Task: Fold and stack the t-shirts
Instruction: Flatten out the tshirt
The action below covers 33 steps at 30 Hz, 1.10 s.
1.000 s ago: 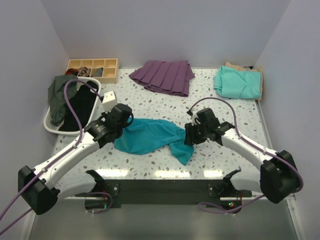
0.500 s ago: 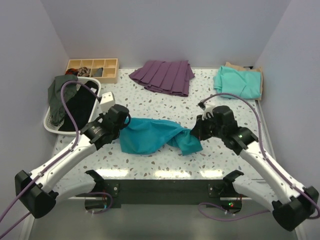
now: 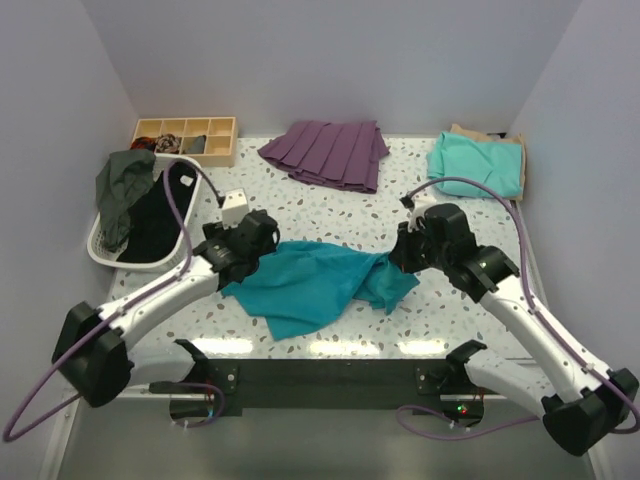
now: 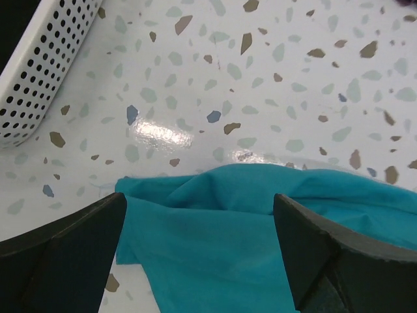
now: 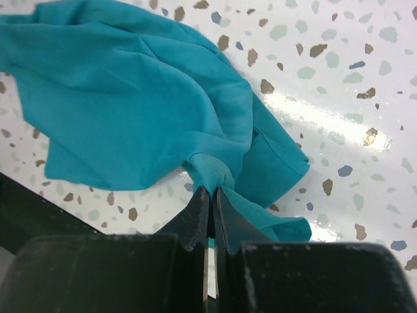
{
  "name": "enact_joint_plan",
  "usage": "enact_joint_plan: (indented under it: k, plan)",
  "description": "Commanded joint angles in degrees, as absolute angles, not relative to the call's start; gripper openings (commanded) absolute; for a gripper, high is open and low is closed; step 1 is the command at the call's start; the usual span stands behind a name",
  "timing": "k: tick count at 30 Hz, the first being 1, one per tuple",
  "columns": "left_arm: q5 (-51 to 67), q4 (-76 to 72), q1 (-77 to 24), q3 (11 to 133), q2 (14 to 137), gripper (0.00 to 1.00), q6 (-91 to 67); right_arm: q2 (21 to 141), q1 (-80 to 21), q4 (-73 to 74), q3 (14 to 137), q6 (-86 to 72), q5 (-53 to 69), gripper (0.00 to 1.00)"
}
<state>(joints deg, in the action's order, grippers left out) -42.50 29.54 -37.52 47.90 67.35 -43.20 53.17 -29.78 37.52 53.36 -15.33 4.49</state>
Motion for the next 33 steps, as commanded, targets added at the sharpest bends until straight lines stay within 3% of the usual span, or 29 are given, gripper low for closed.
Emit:
enact_joint_plan:
  k: [1, 5, 9, 15, 21, 27, 33]
  plan:
    - [-48.51, 26.10, -37.09, 54.03, 75.75, 1.00, -43.68, 56.68, -29.71, 36.13, 58.17, -12.75, 0.19, 0.00]
    - [-42.47, 23.13, -37.70, 54.76, 75.51, 1.00, -37.98, 62.56, -29.71, 33.58, 62.74, -10.82, -1.05, 0.00]
    - [-28.61, 17.33, -40.86, 48.88, 70.23, 0.99, -35.86, 68.18, -29.62, 32.43, 67.05, -8.97, -3.77, 0.00]
    - [-22.60, 14.34, -52.02, 42.64, 66.54, 0.96, -35.95, 74.35, -29.71, 30.85, 71.27, -7.38, -5.53, 0.00]
    - [-27.66, 10.38, -63.95, 34.38, 68.90, 0.96, -36.82, 78.66, -29.36, 30.67, 74.88, -7.03, -6.24, 0.00]
    - [-36.72, 12.92, -75.65, 34.28, 74.53, 0.95, -39.81, 80.86, -29.00, 30.85, 76.29, -6.94, -5.98, 0.00]
    - [-38.32, 14.59, -79.36, 33.66, 77.51, 0.95, -42.54, 81.47, -28.83, 31.38, 76.64, -6.94, -5.54, 0.00]
